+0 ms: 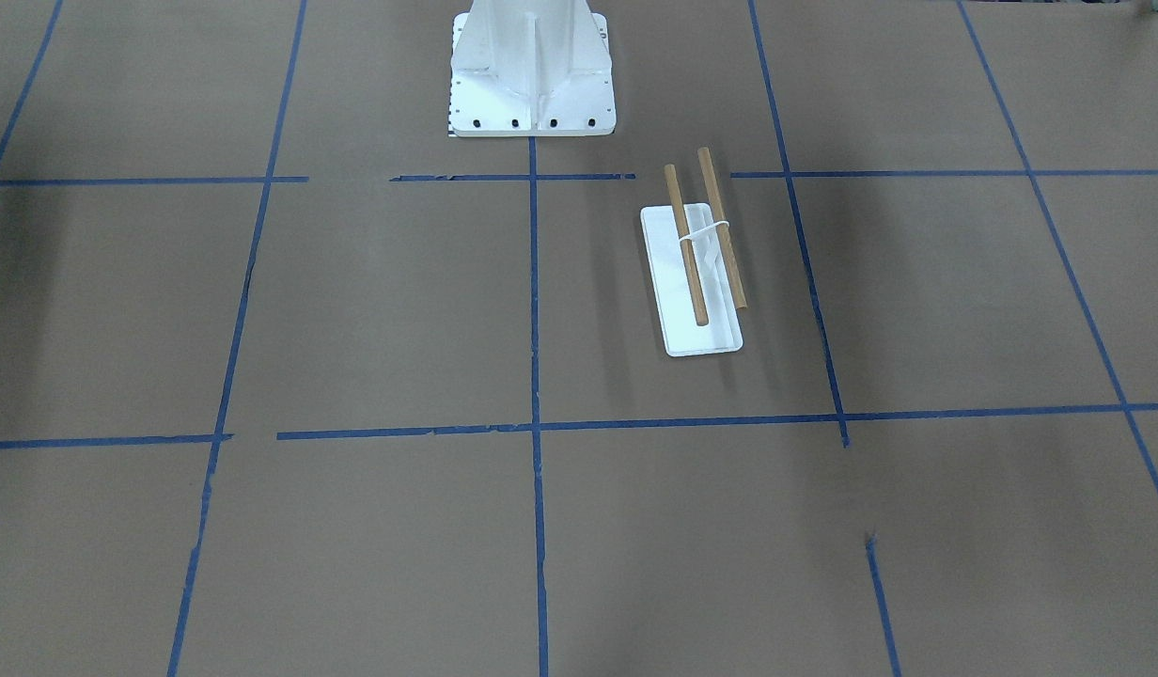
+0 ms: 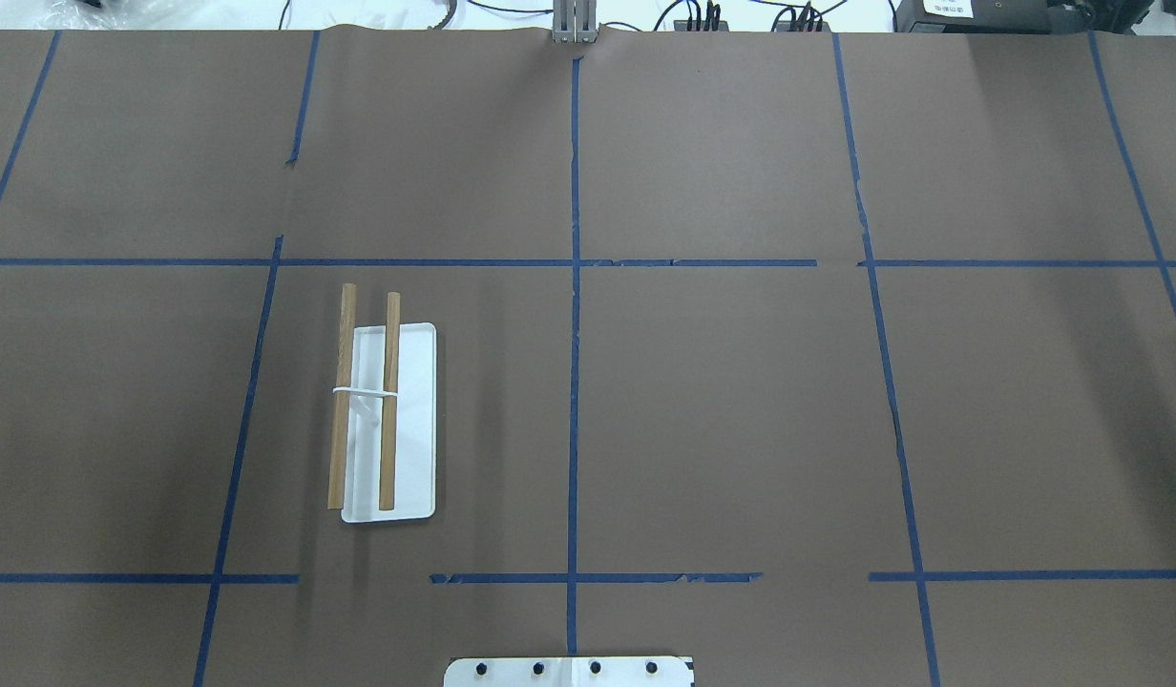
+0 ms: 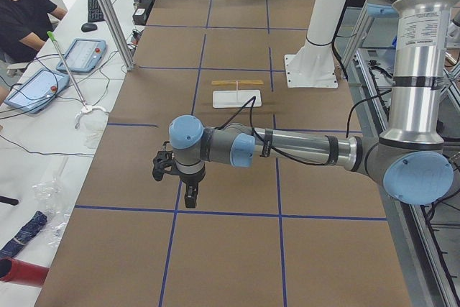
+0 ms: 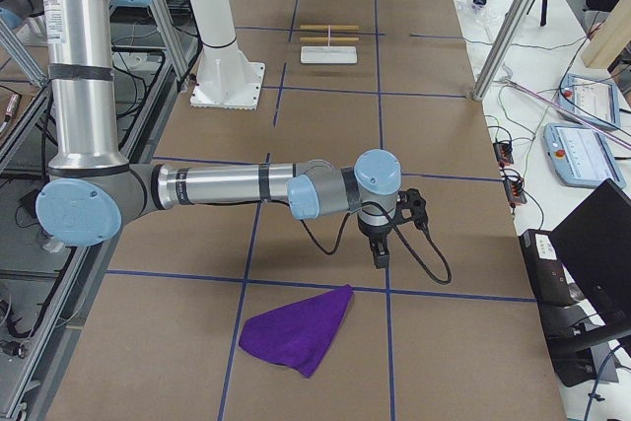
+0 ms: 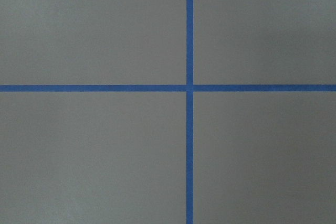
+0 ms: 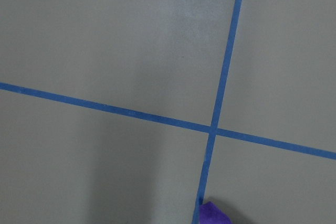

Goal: Hang towel on rack

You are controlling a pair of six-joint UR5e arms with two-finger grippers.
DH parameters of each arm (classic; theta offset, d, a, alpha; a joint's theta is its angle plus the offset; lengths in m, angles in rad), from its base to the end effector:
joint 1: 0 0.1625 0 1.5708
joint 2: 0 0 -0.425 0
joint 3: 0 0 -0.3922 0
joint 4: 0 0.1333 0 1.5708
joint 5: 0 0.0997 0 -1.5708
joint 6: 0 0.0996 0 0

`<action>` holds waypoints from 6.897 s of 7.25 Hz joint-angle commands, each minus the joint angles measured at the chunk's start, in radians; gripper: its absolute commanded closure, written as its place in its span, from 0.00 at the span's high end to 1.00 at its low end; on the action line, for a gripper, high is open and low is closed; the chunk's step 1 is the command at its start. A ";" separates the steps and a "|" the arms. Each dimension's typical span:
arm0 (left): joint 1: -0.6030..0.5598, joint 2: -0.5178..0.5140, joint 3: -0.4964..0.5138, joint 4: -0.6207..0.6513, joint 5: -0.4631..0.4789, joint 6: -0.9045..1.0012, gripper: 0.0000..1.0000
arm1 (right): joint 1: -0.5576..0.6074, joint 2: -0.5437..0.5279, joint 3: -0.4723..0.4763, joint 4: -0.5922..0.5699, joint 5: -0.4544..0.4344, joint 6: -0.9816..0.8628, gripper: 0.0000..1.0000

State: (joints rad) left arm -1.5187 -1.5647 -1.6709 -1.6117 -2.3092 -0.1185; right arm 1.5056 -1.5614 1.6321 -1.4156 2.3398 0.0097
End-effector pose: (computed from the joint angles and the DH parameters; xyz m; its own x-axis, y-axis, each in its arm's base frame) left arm -0.0403 -0.4994 0.6103 0.7348 0.0110 -0.6782 0.0355 0.9979 0.0547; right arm 0.0308 -0.5115 0.6072 0.7075 -0.1928 0.6799 0.0566 0.9744 0.2174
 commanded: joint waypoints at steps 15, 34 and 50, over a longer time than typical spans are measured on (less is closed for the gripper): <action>0.000 -0.006 -0.047 -0.002 -0.001 0.000 1.00 | -0.088 -0.131 -0.505 0.466 -0.056 -0.251 1.00; 0.009 -0.057 -0.036 -0.292 -0.013 -0.006 1.00 | -0.327 0.213 0.125 0.458 -0.178 0.447 0.00; 0.659 -0.493 -0.027 -1.168 0.244 -1.912 1.00 | -1.237 0.428 0.480 0.462 -1.254 0.917 0.00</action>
State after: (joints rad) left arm -0.9288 -2.0064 -1.6934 -2.7842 -2.0998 -1.9653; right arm 0.2680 -1.1330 2.1132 -0.9495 1.0840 0.9430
